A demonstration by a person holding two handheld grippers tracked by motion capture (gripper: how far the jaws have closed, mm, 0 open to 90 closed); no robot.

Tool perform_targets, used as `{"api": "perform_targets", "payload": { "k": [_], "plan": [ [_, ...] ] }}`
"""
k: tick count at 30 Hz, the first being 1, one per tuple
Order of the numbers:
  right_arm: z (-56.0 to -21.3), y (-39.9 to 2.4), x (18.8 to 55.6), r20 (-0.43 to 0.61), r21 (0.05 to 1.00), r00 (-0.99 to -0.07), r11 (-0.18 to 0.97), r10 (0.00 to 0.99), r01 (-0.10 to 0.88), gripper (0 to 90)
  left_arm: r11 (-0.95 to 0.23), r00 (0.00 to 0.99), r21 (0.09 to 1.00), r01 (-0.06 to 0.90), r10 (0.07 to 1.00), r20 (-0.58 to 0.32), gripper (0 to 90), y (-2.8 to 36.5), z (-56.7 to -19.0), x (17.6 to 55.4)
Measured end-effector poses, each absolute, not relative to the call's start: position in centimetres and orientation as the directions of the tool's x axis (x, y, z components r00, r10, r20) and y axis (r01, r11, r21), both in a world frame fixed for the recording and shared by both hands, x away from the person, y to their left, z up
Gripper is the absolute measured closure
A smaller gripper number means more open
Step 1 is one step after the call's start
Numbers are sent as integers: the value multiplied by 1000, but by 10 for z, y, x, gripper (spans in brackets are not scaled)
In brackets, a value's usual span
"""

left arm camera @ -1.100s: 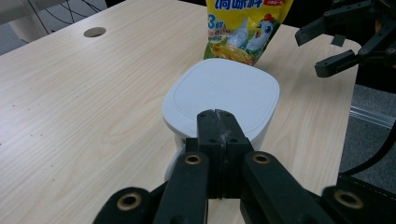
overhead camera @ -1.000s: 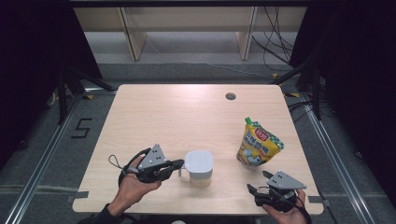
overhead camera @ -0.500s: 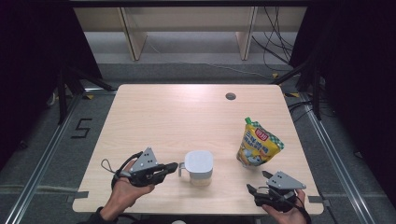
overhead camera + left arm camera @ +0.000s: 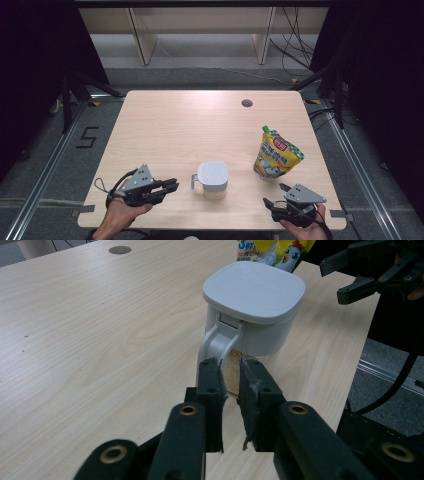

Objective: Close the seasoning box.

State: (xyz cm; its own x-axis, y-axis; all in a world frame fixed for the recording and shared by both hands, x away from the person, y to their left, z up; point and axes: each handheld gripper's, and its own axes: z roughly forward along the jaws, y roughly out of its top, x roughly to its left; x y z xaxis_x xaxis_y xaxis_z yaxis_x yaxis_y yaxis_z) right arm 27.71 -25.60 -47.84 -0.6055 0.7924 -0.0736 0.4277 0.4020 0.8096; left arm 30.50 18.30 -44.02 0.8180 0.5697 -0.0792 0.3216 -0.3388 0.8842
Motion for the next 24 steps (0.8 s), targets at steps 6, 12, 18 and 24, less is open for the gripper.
{"api": "perform_targets", "payload": {
  "k": [6, 12, 18, 24],
  "plan": [
    [-478, -254, 275, -58, 808, -594, 388, 802, 444, 271, -326, 798, 884, 334, 597, -82, 596, 189, -445, 302],
    [-479, -255, 277, -72, 809, -608, 403, 790, 428, 271, -329, 794, 885, 330, 604, -71, 424, 194, -447, 302],
    [-479, -255, 277, -76, 809, -608, 405, 790, 425, 270, -341, 794, 876, 340, 604, -73, 305, 194, -454, 298],
    [-479, -253, 275, -53, 802, -605, 395, 795, 449, 270, -350, 786, 861, 369, 611, -89, 269, 198, -465, 291]
  ]
}}
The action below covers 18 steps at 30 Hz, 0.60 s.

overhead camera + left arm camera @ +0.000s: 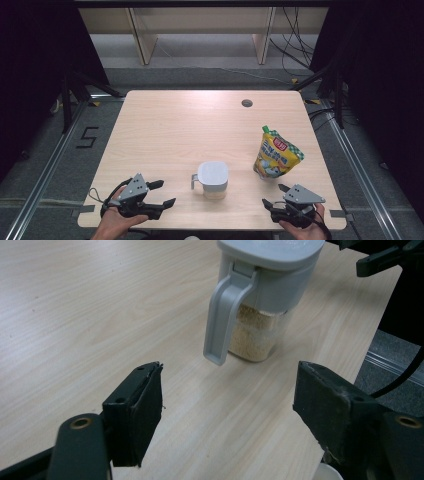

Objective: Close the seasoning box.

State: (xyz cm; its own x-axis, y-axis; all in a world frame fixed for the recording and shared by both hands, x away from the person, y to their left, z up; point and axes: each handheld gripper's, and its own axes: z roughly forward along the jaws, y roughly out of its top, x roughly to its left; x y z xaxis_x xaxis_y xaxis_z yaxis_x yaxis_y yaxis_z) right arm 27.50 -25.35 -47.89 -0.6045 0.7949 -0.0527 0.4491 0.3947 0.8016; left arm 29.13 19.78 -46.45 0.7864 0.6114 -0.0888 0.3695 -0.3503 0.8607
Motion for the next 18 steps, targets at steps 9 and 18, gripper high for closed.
{"api": "perform_targets", "payload": {
  "k": [9, 18],
  "plan": [
    [-479, -251, 273, -38, 798, -611, 392, 790, 457, 270, -369, 782, 838, 402, 615, -105, 244, 205, -480, 280],
    [-480, -250, 272, -63, 801, -644, 424, 763, 424, 253, -402, 771, 818, 411, 632, -76, 210, 198, -491, 266]
  ]
}}
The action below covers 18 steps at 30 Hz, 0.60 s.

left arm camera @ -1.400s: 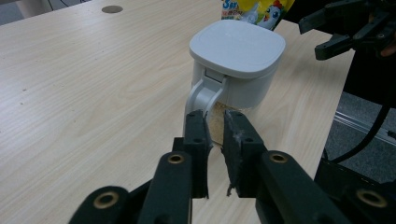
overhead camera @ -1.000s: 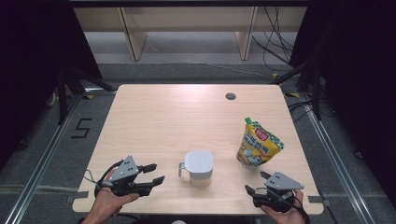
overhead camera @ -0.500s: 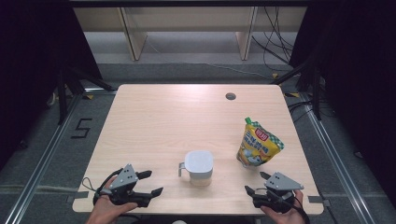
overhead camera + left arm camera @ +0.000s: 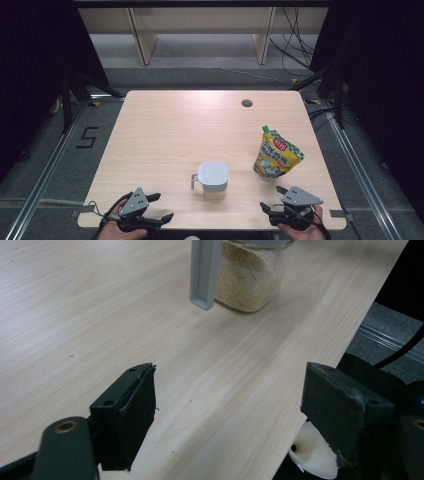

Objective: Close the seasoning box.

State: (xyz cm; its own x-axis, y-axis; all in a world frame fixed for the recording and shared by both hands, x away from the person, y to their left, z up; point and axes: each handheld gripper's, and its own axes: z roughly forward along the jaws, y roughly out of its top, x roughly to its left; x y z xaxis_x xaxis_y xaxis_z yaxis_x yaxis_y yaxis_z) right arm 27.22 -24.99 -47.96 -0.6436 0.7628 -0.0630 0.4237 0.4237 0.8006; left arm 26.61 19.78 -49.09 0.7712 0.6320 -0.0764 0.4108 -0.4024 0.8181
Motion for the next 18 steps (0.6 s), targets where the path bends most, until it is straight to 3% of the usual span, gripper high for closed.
{"api": "perform_targets", "payload": {
  "k": [12, 13, 15, 18],
  "plan": [
    [-486, -245, 274, -69, 766, -677, 473, 733, 435, 245, -420, 773, 823, 382, 633, -35, 202, 198, -501, 272],
    [-487, -245, 274, -74, 765, -676, 477, 733, 433, 245, -433, 767, 801, 414, 640, -50, 202, 199, -500, 271],
    [-487, -245, 274, -67, 761, -680, 479, 730, 439, 244, -474, 782, 795, 378, 623, 0, 202, 201, -500, 273],
    [-487, -244, 274, -67, 761, -682, 480, 728, 437, 244, -436, 765, 801, 411, 643, -43, 202, 200, -502, 272]
  ]
}}
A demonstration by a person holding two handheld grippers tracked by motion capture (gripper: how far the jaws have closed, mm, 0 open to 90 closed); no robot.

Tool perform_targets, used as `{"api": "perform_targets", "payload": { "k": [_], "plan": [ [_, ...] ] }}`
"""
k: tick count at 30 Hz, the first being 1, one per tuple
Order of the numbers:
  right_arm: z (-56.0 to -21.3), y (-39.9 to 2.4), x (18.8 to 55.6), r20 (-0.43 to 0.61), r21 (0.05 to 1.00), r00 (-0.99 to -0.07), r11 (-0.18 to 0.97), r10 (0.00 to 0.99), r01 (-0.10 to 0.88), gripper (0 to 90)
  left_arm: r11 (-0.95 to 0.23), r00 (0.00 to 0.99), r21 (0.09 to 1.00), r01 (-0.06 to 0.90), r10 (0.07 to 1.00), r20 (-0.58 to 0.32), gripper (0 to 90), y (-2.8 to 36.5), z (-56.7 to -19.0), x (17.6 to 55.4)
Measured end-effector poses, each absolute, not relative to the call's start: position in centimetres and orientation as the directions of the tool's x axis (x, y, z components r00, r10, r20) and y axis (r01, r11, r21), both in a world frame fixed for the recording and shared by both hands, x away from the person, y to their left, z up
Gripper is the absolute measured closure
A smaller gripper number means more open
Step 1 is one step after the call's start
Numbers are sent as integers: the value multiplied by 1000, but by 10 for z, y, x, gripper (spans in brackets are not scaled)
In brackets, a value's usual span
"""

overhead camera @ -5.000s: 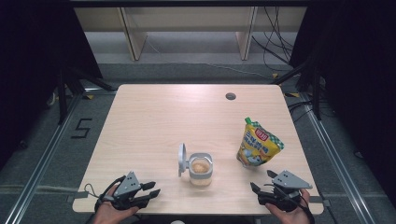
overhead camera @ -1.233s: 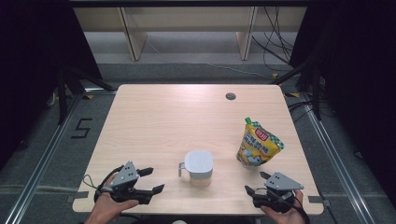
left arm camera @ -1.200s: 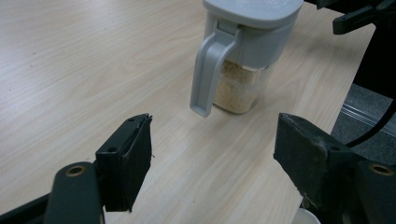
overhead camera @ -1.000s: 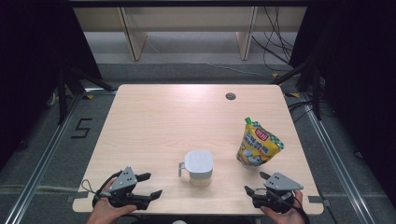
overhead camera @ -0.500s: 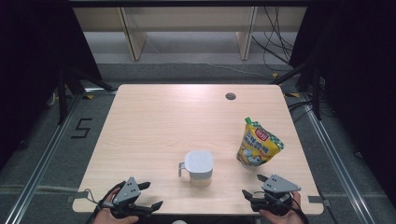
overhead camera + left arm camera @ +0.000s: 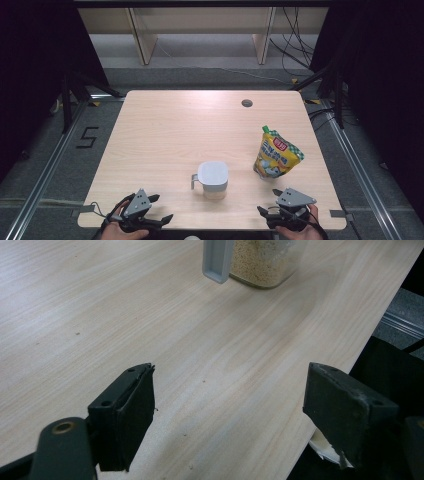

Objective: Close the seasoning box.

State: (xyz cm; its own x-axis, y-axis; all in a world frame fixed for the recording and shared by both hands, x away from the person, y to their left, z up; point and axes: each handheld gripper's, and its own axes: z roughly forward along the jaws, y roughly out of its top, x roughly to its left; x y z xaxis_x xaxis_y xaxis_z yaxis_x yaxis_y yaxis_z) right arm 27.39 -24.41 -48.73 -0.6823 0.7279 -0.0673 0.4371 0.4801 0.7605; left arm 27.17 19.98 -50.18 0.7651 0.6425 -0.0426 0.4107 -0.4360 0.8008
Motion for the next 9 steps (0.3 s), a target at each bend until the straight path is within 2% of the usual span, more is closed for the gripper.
{"api": "perform_targets", "payload": {
  "k": [1, 4, 9],
  "plan": [
    [-487, -245, 274, -83, 761, -682, 488, 726, 427, 245, -449, 776, 807, 383, 631, -18, 201, 201, -502, 274],
    [-487, -245, 274, -74, 758, -682, 486, 727, 435, 244, -438, 771, 808, 395, 636, -32, 200, 200, -502, 273],
    [-488, -245, 274, -71, 755, -684, 487, 726, 439, 245, -470, 782, 796, 382, 624, -7, 202, 200, -501, 273]
  ]
}}
